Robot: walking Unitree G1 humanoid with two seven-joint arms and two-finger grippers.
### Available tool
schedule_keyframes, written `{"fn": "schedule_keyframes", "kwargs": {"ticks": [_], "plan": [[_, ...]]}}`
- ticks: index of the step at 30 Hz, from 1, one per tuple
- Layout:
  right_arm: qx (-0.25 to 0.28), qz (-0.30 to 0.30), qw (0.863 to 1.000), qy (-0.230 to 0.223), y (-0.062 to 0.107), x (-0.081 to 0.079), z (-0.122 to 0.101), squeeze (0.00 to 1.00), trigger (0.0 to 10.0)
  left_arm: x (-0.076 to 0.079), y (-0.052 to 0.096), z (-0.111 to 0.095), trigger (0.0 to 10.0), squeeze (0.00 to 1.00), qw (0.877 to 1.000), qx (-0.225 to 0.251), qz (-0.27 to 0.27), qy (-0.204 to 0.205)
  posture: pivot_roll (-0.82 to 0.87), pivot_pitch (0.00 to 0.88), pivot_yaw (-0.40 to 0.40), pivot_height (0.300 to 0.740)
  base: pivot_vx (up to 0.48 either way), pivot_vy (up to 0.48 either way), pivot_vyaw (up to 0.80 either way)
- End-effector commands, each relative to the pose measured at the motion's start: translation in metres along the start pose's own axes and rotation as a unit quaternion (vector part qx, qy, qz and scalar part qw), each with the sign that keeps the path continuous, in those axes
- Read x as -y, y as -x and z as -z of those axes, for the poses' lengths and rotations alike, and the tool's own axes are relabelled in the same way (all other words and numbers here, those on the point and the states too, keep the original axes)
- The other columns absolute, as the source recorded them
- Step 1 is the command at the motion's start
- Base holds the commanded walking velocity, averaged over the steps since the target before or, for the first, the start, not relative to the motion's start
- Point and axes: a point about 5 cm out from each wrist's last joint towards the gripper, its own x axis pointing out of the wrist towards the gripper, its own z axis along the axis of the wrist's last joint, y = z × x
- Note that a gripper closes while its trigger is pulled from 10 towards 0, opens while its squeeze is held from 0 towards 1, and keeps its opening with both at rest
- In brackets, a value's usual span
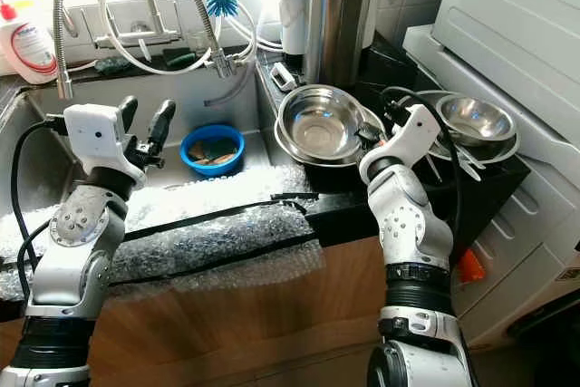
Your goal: Kitchen organization
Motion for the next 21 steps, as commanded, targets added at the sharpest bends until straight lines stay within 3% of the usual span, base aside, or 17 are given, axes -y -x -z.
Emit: {"fn": "schedule_keyframes", "kwargs": {"ticks": [1,8,15,16,17,21], "plan": [[0.013,-0.001,1.0,-0.01,-0.001,-0.001,-0.004,0.0,0.0,0.0,-0.003,-0.006,10.0,0.0,1.0,0.008,0.004,-0.001,-0.08,0.0,0.026,0.74,0.0,0.0,0.0],[0.077,-0.033,0.996,-0.033,0.002,-0.01,-0.021,0.0,0.0,-0.002,-0.005,-0.009,10.0,0.0,1.0,0.016,0.0,-0.005,-0.08,0.0,0.026,0.74,0.0,0.0,0.0],[0.145,-0.073,0.984,-0.079,0.008,-0.019,-0.035,0.0,0.0,-0.004,-0.008,-0.017,10.0,0.0,0.999,0.039,-0.016,-0.011,-0.08,0.0,0.025,0.74,0.0,0.0,0.0],[0.149,-0.078,0.982,-0.082,0.008,-0.02,-0.036,0.0,3.4,-0.005,-0.009,-0.019,10.0,0.0,0.999,0.041,-0.018,-0.013,-0.08,0.0,0.025,0.74,0.0,0.0,0.0],[0.155,-0.089,0.98,-0.091,0.01,-0.022,-0.035,0.0,10.0,-0.005,-0.01,-0.02,10.0,0.0,0.999,0.045,-0.021,-0.015,-0.08,0.0,0.026,0.74,0.0,0.0,0.0],[0.159,-0.093,0.978,-0.102,0.01,-0.022,-0.034,0.0,10.0,-0.005,-0.01,-0.021,10.0,0.0,0.999,0.046,-0.021,-0.016,-0.07,0.0,0.025,0.74,0.0,0.0,0.0]]}}
